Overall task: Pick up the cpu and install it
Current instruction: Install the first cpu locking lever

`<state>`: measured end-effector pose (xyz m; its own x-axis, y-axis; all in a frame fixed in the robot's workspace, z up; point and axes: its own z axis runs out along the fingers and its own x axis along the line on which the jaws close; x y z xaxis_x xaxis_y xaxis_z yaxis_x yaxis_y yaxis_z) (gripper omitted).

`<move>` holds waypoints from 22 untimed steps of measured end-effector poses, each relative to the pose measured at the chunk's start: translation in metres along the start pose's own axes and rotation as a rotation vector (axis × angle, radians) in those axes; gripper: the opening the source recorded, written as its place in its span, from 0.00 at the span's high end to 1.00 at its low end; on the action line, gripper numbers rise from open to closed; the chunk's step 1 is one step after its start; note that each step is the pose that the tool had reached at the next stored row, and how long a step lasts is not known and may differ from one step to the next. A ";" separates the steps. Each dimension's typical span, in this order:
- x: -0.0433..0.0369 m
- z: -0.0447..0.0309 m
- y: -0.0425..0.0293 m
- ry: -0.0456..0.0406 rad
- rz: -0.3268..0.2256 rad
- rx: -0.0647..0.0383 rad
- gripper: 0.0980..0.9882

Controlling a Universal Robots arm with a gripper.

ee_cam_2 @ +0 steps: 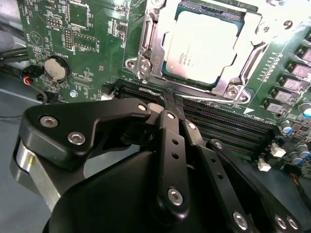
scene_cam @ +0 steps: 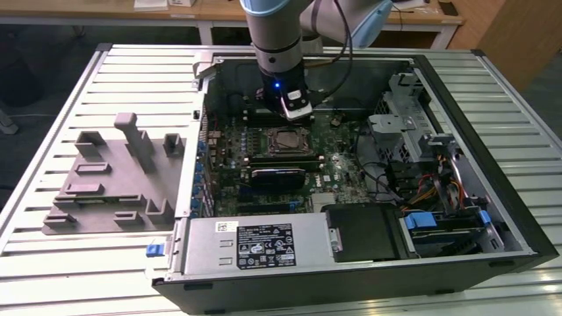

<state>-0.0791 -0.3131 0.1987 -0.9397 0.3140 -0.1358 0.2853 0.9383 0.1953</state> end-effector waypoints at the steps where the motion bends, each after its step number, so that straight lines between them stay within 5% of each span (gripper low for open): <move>1: 0.0001 0.0005 -0.0001 -0.0004 0.002 0.000 0.99; 22: 0.0008 0.0057 -0.0011 -0.0036 0.017 0.002 0.99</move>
<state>-0.0791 -0.3130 0.1929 -0.9339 0.3308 -0.1358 0.3021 0.9331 0.1953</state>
